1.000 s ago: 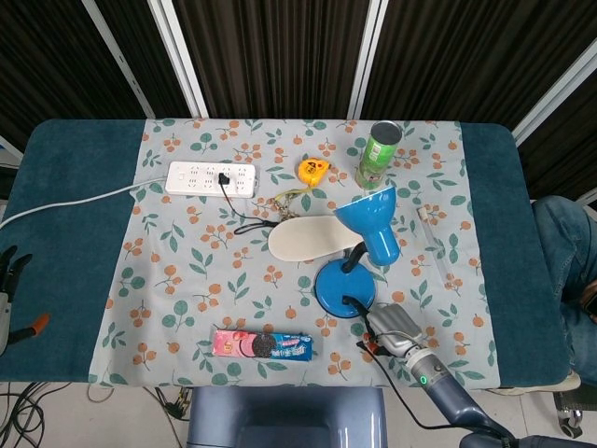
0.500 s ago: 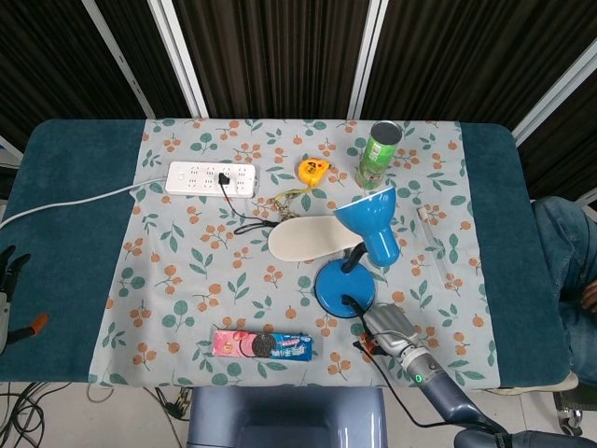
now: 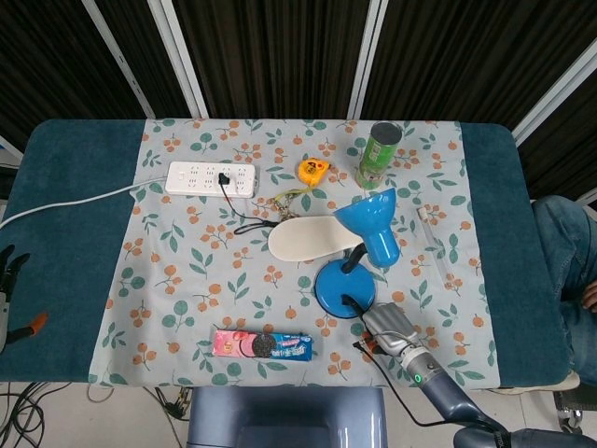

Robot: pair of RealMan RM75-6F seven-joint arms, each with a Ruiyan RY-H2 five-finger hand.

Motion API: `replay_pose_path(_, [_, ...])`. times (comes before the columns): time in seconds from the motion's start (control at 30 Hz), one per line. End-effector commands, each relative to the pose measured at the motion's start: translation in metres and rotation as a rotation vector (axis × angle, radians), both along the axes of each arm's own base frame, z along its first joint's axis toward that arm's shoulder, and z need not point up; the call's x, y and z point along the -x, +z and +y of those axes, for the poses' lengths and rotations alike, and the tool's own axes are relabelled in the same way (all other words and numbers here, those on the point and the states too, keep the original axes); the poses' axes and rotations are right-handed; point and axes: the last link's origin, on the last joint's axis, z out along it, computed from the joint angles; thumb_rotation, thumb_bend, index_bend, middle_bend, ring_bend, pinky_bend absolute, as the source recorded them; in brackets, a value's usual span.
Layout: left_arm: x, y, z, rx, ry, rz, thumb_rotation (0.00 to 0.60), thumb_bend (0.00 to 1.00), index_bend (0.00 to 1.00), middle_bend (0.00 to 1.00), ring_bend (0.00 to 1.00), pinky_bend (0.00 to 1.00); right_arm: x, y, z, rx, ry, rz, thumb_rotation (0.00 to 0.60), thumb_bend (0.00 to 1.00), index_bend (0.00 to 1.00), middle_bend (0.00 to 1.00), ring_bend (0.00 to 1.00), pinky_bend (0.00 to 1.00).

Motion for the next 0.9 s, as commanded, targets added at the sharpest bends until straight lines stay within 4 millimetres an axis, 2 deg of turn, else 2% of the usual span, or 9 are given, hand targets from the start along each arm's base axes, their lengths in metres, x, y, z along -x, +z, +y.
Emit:
replay_pose_path(0.03, [0.0, 0.0, 0.0, 0.0, 0.0, 0.001, 0.6, 0.17, 0.12, 0.01, 0.0, 0.06, 0.001, -0.001, -0.004, -0.001, -0.002, 0.022, 0.6, 0.59, 0.05, 0.61, 0.69, 1.0])
replay_pose_path(0.3, [0.0, 0.0, 0.0, -0.001, 0.0, 0.003, 0.6, 0.17, 0.12, 0.01, 0.0, 0.06, -0.001, 0.001, -0.01, 0.004, -0.018, 0.043, 0.6, 0.59, 0.06, 0.61, 0.69, 1.0])
replay_pose_path(0.47, [0.001, 0.001, 0.0, -0.002, 0.003, 0.005, 0.6, 0.17, 0.12, 0.01, 0.0, 0.06, -0.006, 0.016, -0.017, 0.071, -0.025, 0.017, 0.6, 0.59, 0.06, 0.61, 0.69, 1.0])
replay_pose_path(0.57, [0.001, 0.001, 0.0, -0.003, 0.001, 0.005, 0.6, 0.17, 0.12, 0.01, 0.0, 0.06, -0.009, 0.034, -0.02, 0.135, -0.033, -0.015, 0.6, 0.59, 0.05, 0.6, 0.68, 1.0])
replay_pose_path(0.7, [0.0, 0.001, -0.001, -0.004, 0.0, 0.008, 0.6, 0.17, 0.12, 0.01, 0.0, 0.06, -0.006, 0.067, -0.011, 0.196, -0.056, -0.043, 0.6, 0.57, 0.03, 0.52, 0.6, 1.0])
replay_pose_path(0.9, [0.0, 0.001, -0.001, -0.005, 0.0, 0.012, 0.6, 0.17, 0.12, 0.01, 0.0, 0.06, 0.01, 0.127, 0.011, 0.29, -0.098, -0.005, 0.6, 0.4, 0.03, 0.35, 0.4, 1.0])
